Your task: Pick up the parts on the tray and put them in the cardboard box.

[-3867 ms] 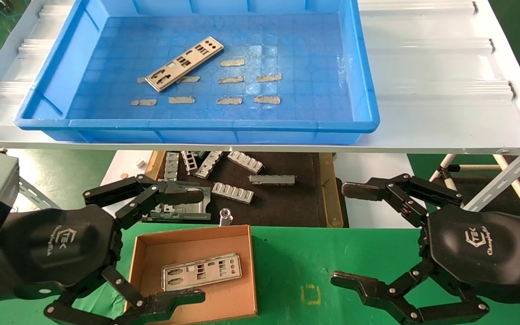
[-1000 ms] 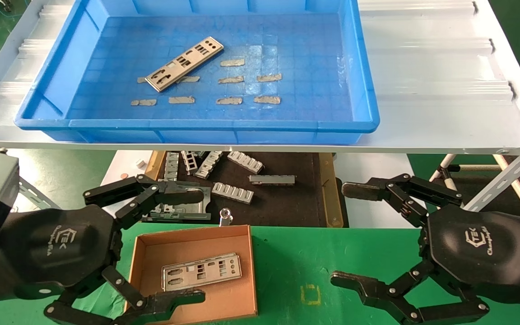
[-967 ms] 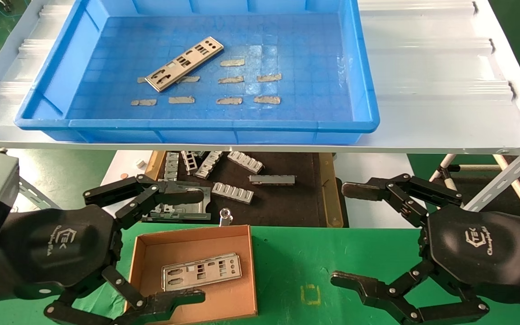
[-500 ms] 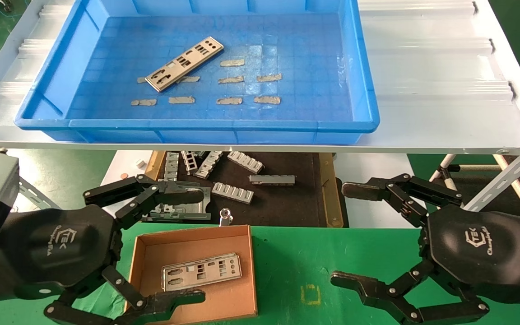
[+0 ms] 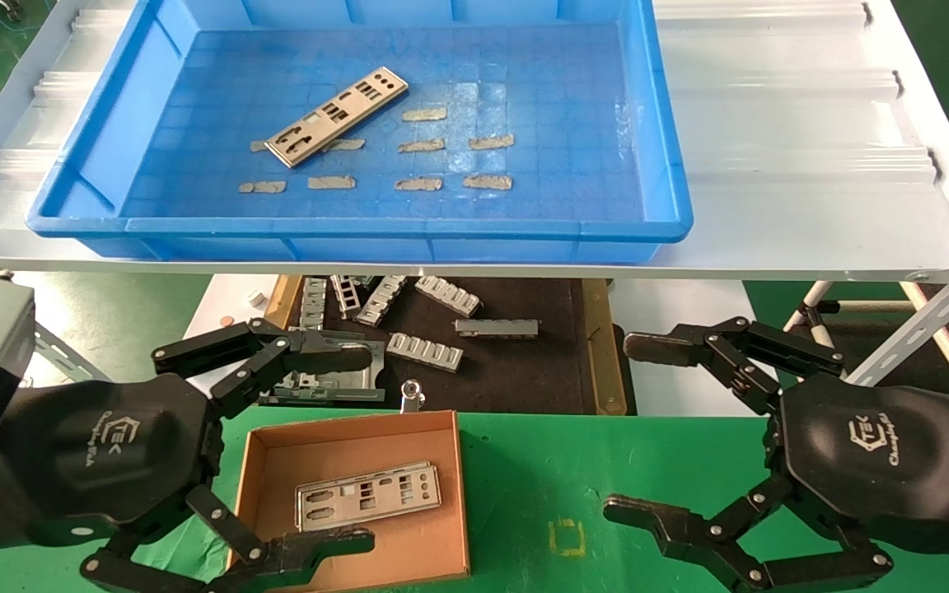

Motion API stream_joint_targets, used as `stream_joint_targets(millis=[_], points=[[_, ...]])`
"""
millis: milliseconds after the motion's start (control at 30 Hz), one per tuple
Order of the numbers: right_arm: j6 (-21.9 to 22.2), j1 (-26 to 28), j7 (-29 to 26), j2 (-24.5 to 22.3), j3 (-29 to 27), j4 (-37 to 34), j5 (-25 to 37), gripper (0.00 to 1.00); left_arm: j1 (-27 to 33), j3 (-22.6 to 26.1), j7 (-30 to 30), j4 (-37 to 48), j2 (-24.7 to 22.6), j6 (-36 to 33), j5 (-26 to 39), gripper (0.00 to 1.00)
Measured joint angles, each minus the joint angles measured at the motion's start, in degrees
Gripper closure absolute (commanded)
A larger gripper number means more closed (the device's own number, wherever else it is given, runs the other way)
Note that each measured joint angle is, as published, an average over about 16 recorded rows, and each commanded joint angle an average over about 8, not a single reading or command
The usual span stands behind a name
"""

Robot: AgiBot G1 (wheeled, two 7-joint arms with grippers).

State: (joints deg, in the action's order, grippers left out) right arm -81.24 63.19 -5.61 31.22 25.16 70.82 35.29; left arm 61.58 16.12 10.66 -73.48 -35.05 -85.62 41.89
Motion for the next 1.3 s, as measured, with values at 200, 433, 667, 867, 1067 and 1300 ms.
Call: stream_joint_targets(millis=[200,433,667,867,1067,1300], points=[[0.00,0.00,0.00,0.00,0.00,0.00,0.00,0.00,0.00,0.00,0.00,0.00,0.00,0.00,0.00,0.00],[0.00,0.00,0.00,0.00,0.00,0.00,0.00,0.00,0.00,0.00,0.00,0.00,0.00,0.00,0.00,0.00],[0.00,0.00,0.00,0.00,0.00,0.00,0.00,0.00,0.00,0.00,0.00,0.00,0.00,0.00,0.00,0.00],[0.00,0.00,0.00,0.00,0.00,0.00,0.00,0.00,0.00,0.00,0.00,0.00,0.00,0.00,0.00,0.00],[0.00,0.00,0.00,0.00,0.00,0.00,0.00,0.00,0.00,0.00,0.00,0.00,0.00,0.00,0.00,0.00],[0.00,0.00,0.00,0.00,0.00,0.00,0.00,0.00,0.00,0.00,0.00,0.00,0.00,0.00,0.00,0.00]])
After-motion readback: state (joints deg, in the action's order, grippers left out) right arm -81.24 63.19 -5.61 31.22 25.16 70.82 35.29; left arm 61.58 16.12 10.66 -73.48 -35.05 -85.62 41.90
